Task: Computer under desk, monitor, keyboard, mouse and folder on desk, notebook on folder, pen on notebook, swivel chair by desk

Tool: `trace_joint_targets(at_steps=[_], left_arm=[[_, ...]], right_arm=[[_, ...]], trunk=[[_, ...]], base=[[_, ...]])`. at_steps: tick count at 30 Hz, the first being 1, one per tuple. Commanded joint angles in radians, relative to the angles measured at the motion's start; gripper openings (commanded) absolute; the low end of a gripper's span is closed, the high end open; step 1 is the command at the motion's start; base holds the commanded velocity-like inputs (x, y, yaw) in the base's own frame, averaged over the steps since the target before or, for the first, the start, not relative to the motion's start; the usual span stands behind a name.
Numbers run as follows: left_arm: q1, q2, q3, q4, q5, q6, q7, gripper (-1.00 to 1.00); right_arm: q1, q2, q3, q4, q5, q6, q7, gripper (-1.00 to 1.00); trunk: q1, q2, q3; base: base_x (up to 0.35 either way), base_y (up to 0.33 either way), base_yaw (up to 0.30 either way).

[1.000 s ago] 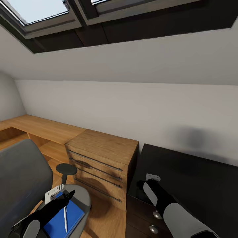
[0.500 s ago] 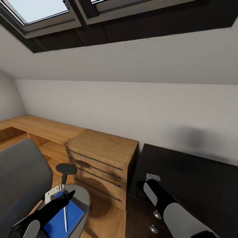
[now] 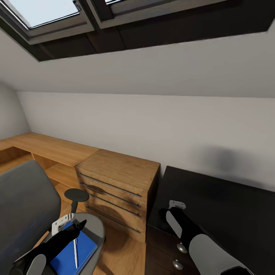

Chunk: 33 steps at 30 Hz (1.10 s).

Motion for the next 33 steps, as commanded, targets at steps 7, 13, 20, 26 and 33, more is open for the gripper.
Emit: trace_joint_targets(at_steps=[7,13,20,26,33], left_arm=[[-0.001,0.000,0.000,-0.001,0.011,0.004,0.008,1.00],[-0.001,-0.001,0.000,-0.001,0.011,0.004,0.008,1.00],[-0.001,0.000,0.000,-0.001,0.011,0.004,0.007,1.00],[-0.001,0.000,0.001,-0.001,0.011,0.004,0.007,1.00],[-0.001,-0.001,0.002,-0.001,0.004,0.000,0.012,1.00]], right_arm=[[0.000,-0.001,0.008,-0.002,-0.025,0.000,-0.010,-1.00],[0.000,-0.001,0.008,-0.002,-0.025,0.000,-0.011,-1.00],[0.000,-0.002,0.008,-0.005,-0.023,-0.001,-0.011,-1.00],[0.000,-0.002,0.008,-0.009,-0.023,-0.007,-0.012,-1.00],[0.011,-0.005,0.009,-0.284,-0.021,-0.004,-0.071,-1.00]], trunk=[[0.000,-0.001,-0.001],[0.000,-0.001,-0.001],[-0.008,0.013,0.005],[-0.031,0.055,0.024],[-0.057,0.104,0.046]], base=[[0.000,0.000,0.000],[0.000,0.000,0.000],[0.000,0.000,0.000],[0.000,0.000,0.000],[-0.006,0.000,0.000]])
